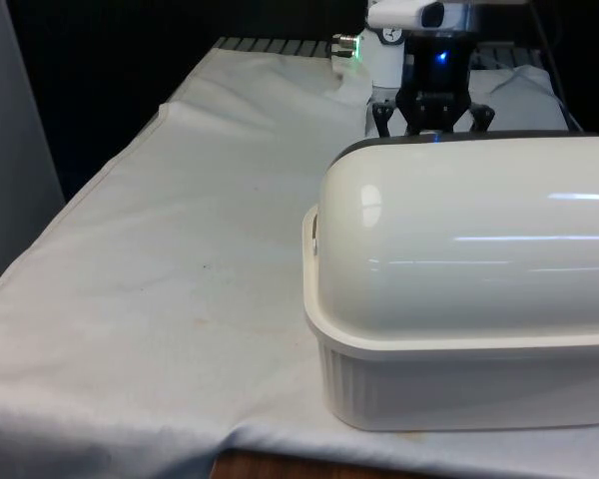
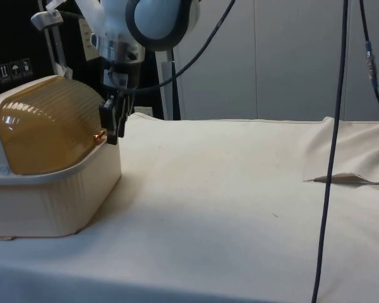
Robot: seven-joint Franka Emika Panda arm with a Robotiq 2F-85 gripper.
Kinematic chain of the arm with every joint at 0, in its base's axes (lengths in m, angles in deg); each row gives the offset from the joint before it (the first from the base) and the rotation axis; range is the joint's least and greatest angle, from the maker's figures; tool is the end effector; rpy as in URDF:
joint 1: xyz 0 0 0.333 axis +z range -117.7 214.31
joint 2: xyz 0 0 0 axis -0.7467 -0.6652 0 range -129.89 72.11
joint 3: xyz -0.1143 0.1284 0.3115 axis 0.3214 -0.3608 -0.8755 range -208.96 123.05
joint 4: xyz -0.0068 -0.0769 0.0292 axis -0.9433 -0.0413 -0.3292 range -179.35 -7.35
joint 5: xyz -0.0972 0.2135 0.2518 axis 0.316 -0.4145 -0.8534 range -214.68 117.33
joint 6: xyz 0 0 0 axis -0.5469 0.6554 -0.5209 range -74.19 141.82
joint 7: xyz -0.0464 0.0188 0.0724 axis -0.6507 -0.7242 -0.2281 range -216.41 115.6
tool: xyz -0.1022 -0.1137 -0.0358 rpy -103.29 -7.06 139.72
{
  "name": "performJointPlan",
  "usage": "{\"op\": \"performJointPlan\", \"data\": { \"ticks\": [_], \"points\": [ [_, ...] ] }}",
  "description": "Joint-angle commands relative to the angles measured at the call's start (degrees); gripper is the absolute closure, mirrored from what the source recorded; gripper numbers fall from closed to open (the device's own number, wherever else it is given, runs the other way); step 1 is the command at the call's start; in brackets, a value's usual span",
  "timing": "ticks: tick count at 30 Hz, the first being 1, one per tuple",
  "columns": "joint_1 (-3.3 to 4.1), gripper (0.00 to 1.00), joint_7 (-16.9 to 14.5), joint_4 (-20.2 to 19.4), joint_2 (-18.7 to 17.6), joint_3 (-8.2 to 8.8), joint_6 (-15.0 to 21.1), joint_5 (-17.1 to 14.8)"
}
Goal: Open the lid, then close it.
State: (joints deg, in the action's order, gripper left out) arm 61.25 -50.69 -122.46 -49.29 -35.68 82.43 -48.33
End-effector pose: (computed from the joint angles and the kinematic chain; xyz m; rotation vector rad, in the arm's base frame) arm 0.6059 0.0642 0.3123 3.0714 0.1894 0.4425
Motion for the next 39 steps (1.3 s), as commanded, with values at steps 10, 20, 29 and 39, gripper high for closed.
{"op": "performJointPlan", "data": {
  "ticks": [10,20,29,39],
  "points": [
    [-0.06,1.0,-0.17,0.0,0.06,0.0,0.06,0.0],
    [-0.06,1.0,-0.17,0.06,1.83,0.0,-2.81,0.0],
    [-0.46,1.0,-1.2,0.17,2.23,-1.26,-4.35,-1.49],
    [-0.69,1.0,-4.87,0.0,1.95,-2.12,-3.21,-5.39]
  ]
}}
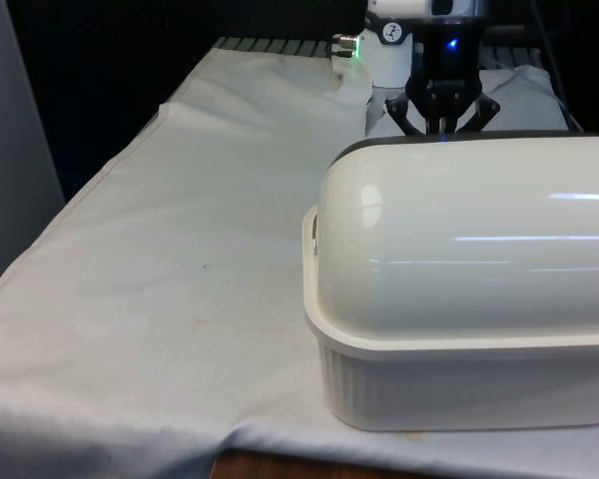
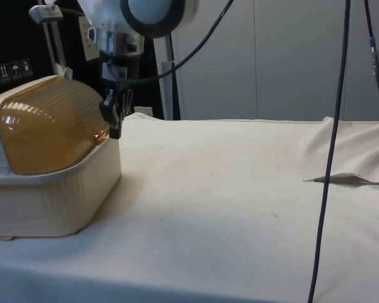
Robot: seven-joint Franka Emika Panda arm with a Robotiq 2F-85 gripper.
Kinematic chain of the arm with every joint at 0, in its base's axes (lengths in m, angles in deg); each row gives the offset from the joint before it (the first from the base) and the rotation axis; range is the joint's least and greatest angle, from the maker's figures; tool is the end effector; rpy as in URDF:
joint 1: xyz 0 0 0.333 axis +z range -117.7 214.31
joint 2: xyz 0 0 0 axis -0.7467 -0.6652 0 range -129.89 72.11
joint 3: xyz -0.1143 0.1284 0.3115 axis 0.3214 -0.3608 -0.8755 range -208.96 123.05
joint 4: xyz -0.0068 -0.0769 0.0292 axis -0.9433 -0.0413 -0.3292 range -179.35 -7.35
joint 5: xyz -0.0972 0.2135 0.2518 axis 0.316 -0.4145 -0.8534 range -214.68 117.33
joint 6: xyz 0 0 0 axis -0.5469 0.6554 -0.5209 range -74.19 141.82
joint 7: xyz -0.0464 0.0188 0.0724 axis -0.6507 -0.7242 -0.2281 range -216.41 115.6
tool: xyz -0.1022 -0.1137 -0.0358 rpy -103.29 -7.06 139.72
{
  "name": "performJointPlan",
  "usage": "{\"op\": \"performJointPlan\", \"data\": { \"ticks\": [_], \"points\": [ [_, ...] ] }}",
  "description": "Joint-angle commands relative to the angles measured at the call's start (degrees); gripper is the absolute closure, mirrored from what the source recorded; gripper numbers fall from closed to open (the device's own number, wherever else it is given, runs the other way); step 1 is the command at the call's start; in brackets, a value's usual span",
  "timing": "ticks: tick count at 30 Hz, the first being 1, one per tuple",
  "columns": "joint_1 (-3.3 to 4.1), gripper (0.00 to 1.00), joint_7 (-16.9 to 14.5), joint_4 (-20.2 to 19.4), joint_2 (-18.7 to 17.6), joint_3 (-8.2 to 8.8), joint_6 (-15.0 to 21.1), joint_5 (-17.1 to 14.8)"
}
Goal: Open the lid, then close it.
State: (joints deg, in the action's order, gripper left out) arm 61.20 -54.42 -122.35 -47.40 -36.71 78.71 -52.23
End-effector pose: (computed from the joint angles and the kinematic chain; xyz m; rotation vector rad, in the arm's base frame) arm 0.5976 0.0726 0.3243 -3.1003 -0.2253 -0.3961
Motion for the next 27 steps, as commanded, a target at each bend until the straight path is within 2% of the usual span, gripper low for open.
{"op": "performJointPlan", "data": {
  "ticks": [1,6,7,8,14,15,16,25,27],
  "points": [
    [-0.57,1.0,-1.72,-0.11,0.0,-1.15,0.52,-2.01],
    [-0.46,1.0,-4.24,0.29,-0.63,-1.03,0.69,-3.38],
    [0.0,1.0,-3.15,0.11,-0.46,-0.17,0.29,-2.12],
    [-0.52,1.0,-4.58,0.34,-0.69,-1.15,0.69,-3.44],
    [-0.46,1.0,-6.42,1.26,-1.38,-1.09,0.4,-3.09],
    [0.0,1.0,-5.5,1.03,-1.26,-0.34,0.29,-2.12],
    [-0.46,1.0,-6.65,1.38,-1.49,-1.03,0.4,-3.09],
    [0.06,1.0,-6.59,1.43,-1.43,-0.52,0.23,-2.12],
    [-0.06,1.0,-7.22,1.78,-1.66,-0.8,0.29,-2.46]
  ]
}}
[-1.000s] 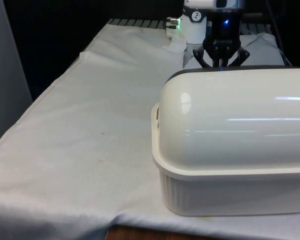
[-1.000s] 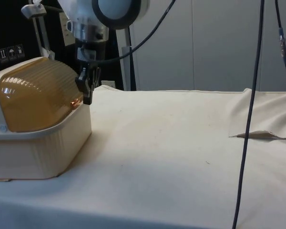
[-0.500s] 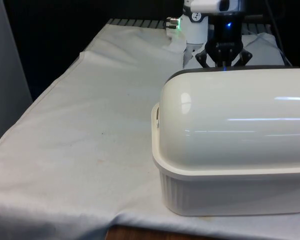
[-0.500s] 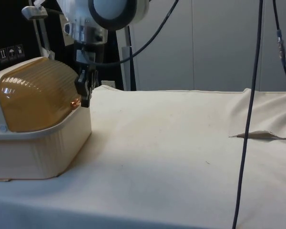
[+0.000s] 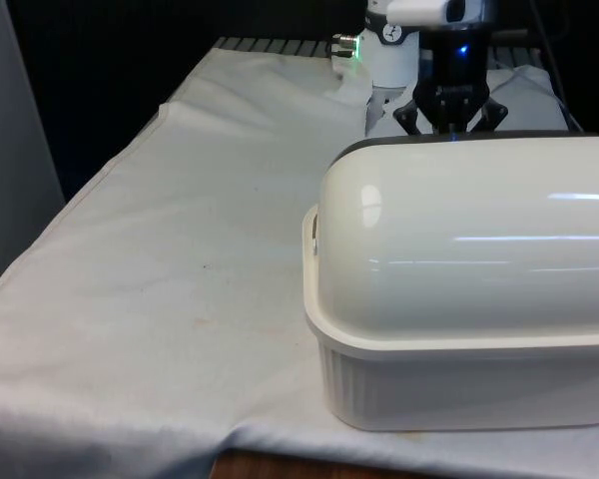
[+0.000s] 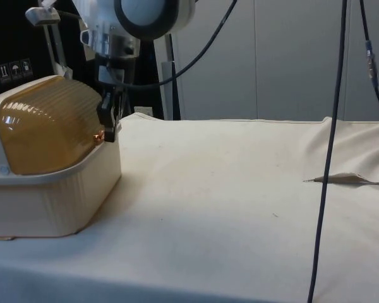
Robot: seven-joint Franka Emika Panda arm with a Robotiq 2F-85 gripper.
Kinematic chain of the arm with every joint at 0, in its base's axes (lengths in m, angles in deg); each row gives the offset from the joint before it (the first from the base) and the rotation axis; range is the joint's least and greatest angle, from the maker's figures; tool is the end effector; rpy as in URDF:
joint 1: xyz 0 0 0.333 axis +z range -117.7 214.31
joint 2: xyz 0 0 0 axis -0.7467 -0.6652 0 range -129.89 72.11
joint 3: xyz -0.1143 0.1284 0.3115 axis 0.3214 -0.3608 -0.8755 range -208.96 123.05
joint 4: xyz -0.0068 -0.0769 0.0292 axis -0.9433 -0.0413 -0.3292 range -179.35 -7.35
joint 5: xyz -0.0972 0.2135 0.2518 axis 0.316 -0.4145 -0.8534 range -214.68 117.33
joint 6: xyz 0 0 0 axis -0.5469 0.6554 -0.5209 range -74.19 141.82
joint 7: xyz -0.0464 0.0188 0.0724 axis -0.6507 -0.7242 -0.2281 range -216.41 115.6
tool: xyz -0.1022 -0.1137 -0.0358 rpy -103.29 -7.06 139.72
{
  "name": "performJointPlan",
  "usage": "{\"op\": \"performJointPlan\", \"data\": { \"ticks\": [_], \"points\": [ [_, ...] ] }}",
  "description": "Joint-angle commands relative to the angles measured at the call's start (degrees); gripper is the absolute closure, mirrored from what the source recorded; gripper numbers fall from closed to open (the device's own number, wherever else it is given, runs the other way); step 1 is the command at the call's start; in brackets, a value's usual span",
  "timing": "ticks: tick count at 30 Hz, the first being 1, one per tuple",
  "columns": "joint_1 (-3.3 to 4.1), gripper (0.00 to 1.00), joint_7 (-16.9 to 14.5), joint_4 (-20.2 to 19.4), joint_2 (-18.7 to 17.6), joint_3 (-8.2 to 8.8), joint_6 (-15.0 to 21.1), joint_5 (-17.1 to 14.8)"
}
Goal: Open the lid, then close it.
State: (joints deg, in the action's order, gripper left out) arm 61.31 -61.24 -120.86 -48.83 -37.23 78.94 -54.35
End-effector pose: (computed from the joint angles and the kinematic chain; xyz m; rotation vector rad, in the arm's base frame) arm 0.6053 0.0802 0.3203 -3.0761 -0.3786 -0.4042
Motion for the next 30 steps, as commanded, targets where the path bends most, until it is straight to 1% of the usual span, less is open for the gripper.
{"op": "performJointPlan", "data": {
  "ticks": [1,7,8,9,12,18,30],
  "points": [
    [-0.17,1.0,-0.57,0.4,-0.29,-0.34,0.06,-0.34],
    [-0.29,1.0,-1.43,1.15,-0.69,-0.4,0.34,-0.57],
    [0.0,1.0,-0.86,0.92,-0.52,0.0,0.0,0.0],
    [-0.23,1.0,-1.38,1.15,-0.69,-0.4,0.34,-0.52],
    [-0.06,1.0,-1.15,1.03,-0.52,-0.23,0.17,-0.23],
    [0.0,1.0,-0.92,1.15,-0.34,0.0,0.0,0.0],
    [-0.06,1.0,-1.09,1.26,2.01,-0.11,-0.69,-0.06]
  ]
}}
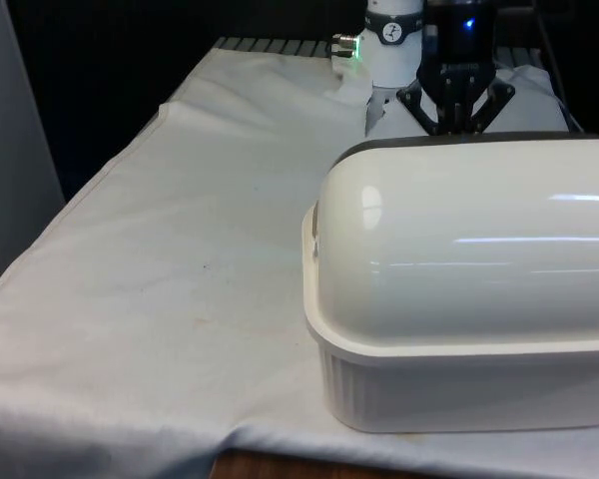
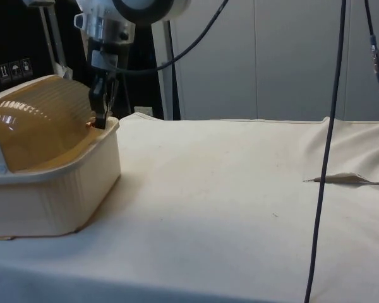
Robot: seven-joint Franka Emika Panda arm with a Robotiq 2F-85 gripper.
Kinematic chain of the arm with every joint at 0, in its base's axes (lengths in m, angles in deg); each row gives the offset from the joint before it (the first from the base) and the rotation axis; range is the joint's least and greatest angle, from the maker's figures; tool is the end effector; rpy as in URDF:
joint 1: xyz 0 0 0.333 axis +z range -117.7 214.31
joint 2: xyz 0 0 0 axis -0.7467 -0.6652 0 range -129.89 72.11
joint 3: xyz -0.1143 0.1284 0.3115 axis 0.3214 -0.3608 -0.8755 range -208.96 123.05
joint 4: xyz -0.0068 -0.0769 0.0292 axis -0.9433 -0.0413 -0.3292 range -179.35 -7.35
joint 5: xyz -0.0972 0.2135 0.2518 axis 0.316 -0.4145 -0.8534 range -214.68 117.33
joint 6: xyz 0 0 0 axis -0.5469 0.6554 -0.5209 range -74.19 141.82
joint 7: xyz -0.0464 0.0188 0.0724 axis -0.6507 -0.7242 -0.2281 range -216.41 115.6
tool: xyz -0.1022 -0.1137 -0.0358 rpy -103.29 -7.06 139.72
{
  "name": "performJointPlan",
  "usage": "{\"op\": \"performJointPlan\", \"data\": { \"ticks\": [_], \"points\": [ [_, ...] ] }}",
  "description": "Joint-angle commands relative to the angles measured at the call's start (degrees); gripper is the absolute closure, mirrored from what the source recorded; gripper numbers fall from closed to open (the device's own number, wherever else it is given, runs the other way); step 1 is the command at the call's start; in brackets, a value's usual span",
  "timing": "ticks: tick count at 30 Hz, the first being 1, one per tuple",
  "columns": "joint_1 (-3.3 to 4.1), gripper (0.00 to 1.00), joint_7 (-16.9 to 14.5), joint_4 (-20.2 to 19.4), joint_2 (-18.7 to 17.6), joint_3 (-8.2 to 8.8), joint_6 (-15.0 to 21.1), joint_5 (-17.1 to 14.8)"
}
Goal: Open the lid, then close it.
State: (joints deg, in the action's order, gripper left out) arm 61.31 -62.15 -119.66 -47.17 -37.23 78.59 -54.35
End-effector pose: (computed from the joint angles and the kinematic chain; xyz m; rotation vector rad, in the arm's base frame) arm 0.6109 0.0813 0.3460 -3.0621 -0.4028 -0.4718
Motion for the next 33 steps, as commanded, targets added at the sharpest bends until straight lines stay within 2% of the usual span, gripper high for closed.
{"op": "performJointPlan", "data": {
  "ticks": [1,33],
  "points": [
    [-0.06,1.0,-0.23,0.06,0.52,-0.11,-0.34,-0.11],
    [-0.11,1.0,-0.17,3.95,1.78,0.06,0.29,0.06]
  ]
}}
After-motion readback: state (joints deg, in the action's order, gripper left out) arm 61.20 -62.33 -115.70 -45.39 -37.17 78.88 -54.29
